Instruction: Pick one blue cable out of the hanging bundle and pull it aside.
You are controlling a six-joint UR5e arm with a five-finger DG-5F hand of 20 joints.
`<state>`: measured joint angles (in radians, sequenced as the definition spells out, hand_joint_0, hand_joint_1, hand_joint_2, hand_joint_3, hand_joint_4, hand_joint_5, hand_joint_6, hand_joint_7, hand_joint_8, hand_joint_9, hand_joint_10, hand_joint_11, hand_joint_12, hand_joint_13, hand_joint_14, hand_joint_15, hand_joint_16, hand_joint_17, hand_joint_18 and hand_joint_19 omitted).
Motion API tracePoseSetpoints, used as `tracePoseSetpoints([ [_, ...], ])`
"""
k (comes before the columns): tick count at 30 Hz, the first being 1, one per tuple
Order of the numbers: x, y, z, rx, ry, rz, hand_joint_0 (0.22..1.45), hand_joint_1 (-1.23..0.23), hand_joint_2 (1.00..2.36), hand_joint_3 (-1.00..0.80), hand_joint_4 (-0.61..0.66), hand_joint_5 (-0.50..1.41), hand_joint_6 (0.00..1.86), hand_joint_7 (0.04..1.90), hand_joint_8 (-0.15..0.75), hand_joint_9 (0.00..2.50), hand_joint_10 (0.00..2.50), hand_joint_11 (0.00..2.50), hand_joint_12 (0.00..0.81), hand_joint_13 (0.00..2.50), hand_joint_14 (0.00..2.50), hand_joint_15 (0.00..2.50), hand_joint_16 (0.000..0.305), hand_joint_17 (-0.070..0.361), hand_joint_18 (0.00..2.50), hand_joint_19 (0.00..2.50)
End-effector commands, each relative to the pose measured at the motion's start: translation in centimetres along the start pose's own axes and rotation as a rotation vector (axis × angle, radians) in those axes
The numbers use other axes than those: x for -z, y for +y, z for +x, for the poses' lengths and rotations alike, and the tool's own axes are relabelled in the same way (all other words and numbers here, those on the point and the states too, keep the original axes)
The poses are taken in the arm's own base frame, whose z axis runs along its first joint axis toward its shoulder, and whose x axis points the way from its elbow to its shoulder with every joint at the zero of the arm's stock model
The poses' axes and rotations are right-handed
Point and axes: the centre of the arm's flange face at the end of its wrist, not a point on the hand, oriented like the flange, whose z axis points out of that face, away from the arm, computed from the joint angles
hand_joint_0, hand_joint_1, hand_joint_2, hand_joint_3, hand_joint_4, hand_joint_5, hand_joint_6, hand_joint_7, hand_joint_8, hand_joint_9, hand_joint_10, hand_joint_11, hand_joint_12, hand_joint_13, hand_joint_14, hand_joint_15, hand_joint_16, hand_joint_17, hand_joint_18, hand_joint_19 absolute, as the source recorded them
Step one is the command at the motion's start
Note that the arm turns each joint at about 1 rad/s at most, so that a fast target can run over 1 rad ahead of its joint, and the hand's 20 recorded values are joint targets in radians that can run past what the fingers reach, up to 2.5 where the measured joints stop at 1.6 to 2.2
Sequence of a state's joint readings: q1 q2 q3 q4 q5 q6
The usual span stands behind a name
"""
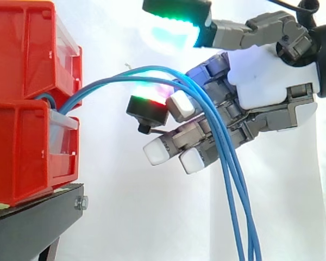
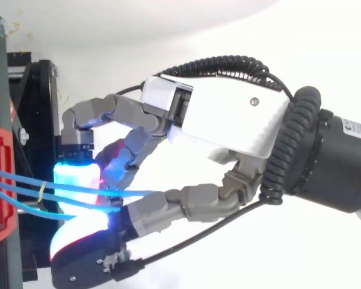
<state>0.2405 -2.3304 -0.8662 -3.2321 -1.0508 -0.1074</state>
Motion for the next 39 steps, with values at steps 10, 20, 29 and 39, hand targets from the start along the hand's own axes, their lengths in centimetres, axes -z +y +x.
tracePoseSetpoints([
  [10,0.05,0.43,-0.18,0.003,-0.001,0.003,0.54,-0.64,1.02,-0.21,0.29,-0.11,0.88,1.52,0.357,1.1,0.02,0.57,0.433,0.83,0.02,0.44,0.058,0.13,0.77,0.61],
  [20,0.08,0.52,-0.09,0.002,-0.001,0.002,0.62,-0.8,1.02,0.08,0.28,-0.13,0.91,1.62,0.372,1.07,0.02,0.6,0.438,0.85,0.02,0.42,0.059,0.134,0.83,0.56],
  [29,0.14,0.55,0.14,0.001,0.002,0.001,0.78,-0.9,1.02,-0.21,0.25,-0.14,0.92,1.67,0.325,1.0,0.02,0.59,0.401,0.8,0.02,0.41,0.054,0.123,0.74,0.51],
  [39,0.14,0.55,0.12,0.001,0.0,0.001,0.85,-0.92,1.0,-0.47,0.03,-0.14,0.93,1.64,0.298,0.98,0.02,0.56,0.378,0.76,0.02,0.4,0.053,0.12,0.69,0.49],
])
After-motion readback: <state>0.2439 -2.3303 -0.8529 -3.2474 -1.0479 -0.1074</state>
